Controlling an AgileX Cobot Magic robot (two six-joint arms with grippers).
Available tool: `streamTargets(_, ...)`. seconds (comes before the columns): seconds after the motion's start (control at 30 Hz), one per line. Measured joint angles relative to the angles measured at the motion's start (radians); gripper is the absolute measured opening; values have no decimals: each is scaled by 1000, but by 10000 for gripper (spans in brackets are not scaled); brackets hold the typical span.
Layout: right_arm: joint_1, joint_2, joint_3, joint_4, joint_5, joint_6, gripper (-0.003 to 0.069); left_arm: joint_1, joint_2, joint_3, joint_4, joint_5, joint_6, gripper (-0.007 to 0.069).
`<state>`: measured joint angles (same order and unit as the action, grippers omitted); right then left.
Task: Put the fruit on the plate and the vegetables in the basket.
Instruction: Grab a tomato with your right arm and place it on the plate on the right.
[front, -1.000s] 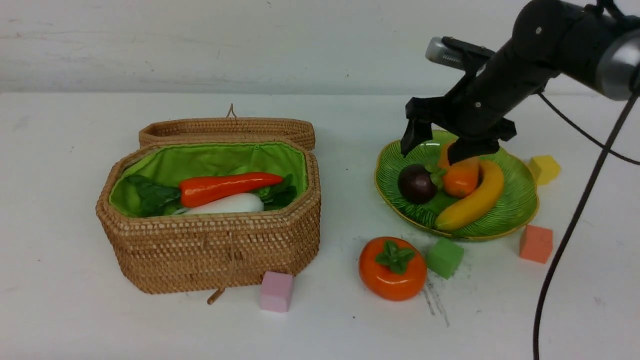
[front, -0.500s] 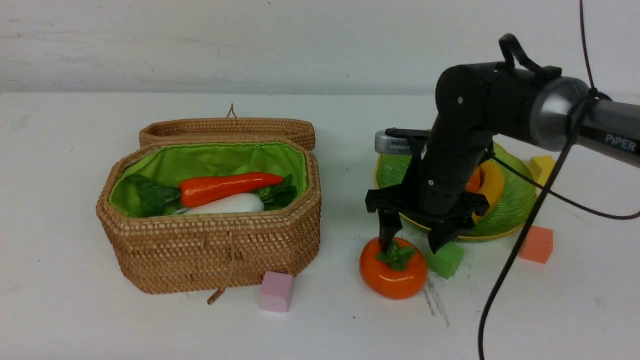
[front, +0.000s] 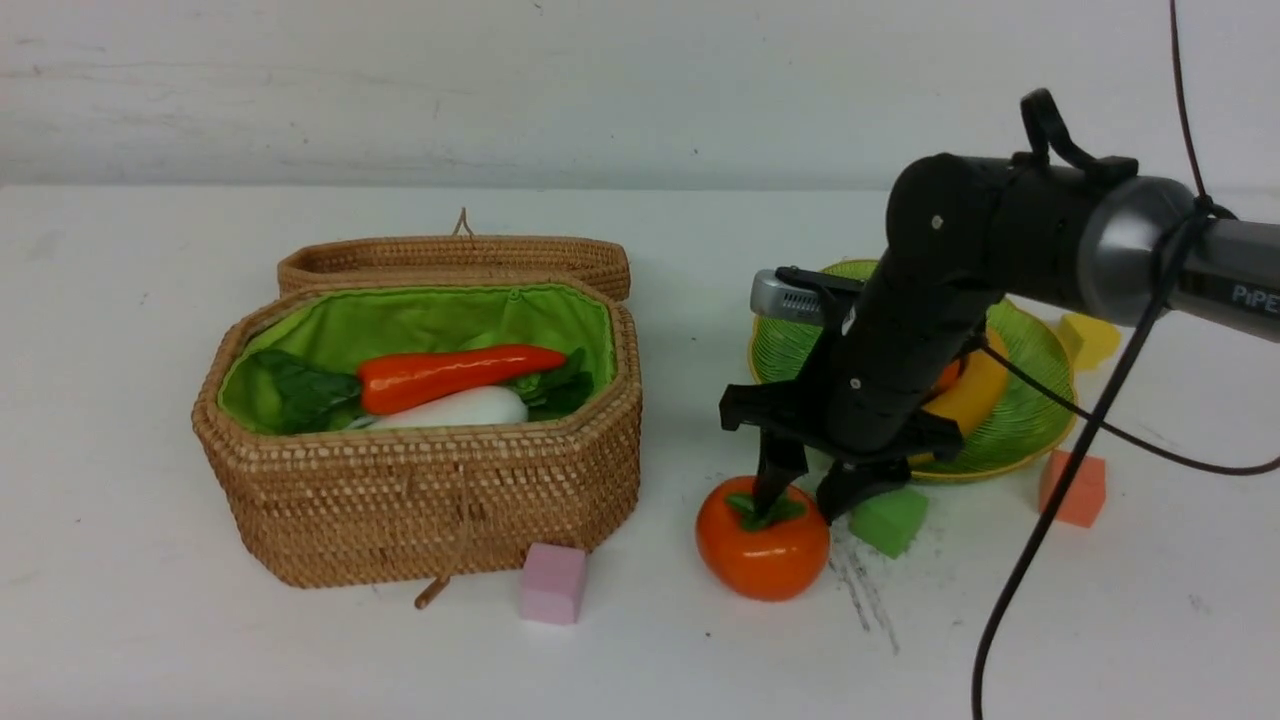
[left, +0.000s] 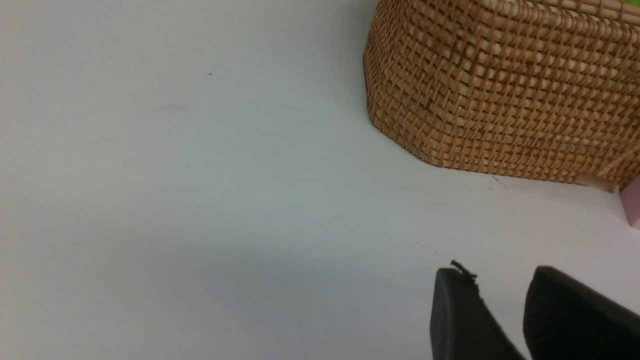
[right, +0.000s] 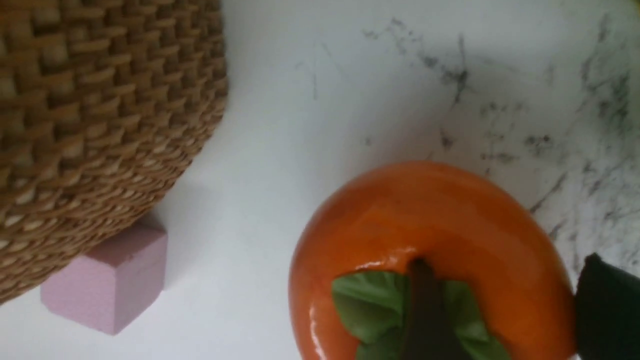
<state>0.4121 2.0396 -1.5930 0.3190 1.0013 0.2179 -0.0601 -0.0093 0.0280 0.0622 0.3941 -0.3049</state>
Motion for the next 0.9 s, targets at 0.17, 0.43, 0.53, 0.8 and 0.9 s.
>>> streamTargets(0.17,0,0,0,6,6,-7,374,0,0,0,0,0,0,204)
streamTargets(0.43,0,-19,6,4,22,-25,311,0,0,0,0,0,1,207)
streamTargets(0.53,-4,-48,11,-10,27,-26,46,0,0,0,0,0,1,211)
streamTargets(0.8,-91,-109,-55,46,38,-26,-6,0,0,0,0,0,1,217)
streamTargets(0.9,-116,-111,-66,60,61,-32,0,0,0,0,0,0,1,217)
